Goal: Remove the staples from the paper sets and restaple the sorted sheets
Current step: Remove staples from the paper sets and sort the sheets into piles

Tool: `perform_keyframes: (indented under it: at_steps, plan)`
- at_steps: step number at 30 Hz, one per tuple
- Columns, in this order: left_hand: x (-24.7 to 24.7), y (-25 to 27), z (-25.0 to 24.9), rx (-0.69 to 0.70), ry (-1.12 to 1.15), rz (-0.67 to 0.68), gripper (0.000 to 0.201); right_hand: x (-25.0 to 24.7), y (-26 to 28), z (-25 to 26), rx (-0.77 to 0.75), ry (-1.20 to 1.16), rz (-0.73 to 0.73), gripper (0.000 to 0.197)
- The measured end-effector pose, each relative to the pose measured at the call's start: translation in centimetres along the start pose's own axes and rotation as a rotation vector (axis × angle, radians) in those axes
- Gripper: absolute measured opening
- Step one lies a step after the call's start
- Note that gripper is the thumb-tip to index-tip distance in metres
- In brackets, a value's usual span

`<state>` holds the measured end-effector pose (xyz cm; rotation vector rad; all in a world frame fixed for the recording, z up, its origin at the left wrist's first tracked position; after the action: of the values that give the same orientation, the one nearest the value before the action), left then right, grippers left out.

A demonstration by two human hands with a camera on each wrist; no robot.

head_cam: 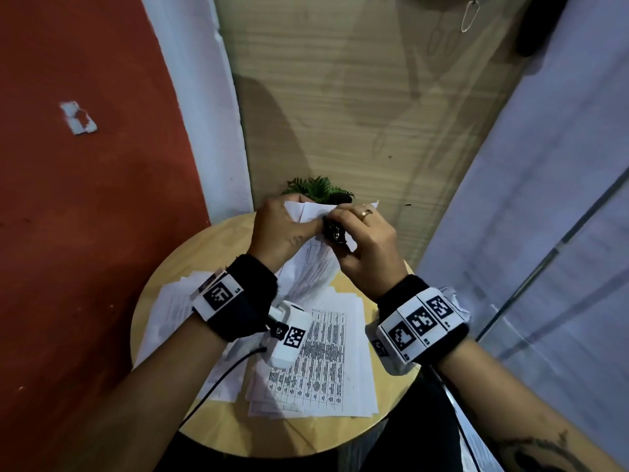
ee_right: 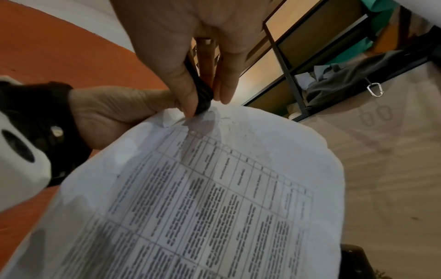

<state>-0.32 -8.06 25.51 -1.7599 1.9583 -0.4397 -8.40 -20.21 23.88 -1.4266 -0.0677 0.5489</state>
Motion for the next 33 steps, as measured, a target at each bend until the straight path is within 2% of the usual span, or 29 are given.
perform_keyframes:
  at_steps: [2,6,8,11,14,18,21,24,26,30,33]
  plan:
    - [0.0,0.0,-0.1,-0.027,0.031,-0.003,0.027,0.0,-0.2,0.1,0.033,-0.039,-0.015,0.023]
    - [0.0,-0.1,0.0,-0.106,0.168,0.031,0.034,-0.2,-0.2,0.4,0.213,-0.232,-0.053,0.022]
    - [0.0,-0.1,-0.1,-0.134,0.195,0.061,0.035,-0.1,-0.1,0.4,0.183,-0.214,-0.050,0.020]
    - [-0.1,-0.2,0.2,-0.156,0.182,0.076,0.034,0.1,0.1,0.2,0.053,-0.080,-0.050,0.018]
    - [0.1,-0.1,0.2,-0.185,0.185,0.064,0.031,0.2,0.2,0.0,0.063,-0.082,-0.065,0.018]
    - [0.3,-0.2,0.0,-0.190,0.129,0.055,0.014,0.1,0.3,0.1,0.157,-0.120,-0.083,0.016]
    - [0.4,-0.1,0.0,-0.171,0.039,0.069,0.019,0.0,0.5,0.2,0.102,-0.042,-0.056,0.014]
    - [-0.1,-0.5,0.5,-0.097,-0.155,0.002,0.017,-0.2,0.6,0.5,0.020,0.039,-0.045,0.014]
    - [-0.8,-1.0,0.8,-0.113,-0.145,-0.025,0.019,-0.4,0.7,0.4,0.009,0.068,-0.038,0.018]
    - [-1.4,-1.9,1.2,-0.153,-0.041,-0.014,0.026,-0.2,1.0,-0.7,0.152,0.066,0.000,0.019]
    - [-1.6,-2.2,1.3,-0.144,-0.029,0.021,0.018,0.4,1.5,-1.2,0.240,0.056,0.112,0.020]
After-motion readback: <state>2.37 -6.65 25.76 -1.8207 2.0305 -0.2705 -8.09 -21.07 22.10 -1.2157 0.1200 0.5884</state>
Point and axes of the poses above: each hand's wrist, its own y-axis away from the middle knuckle, its own x-axis out of the palm, z = x × y, the point moved 1 cm from there along -y, towards the middle knuckle, and after that the axes turned 13 degrees about -z, right-handed, at the moved point
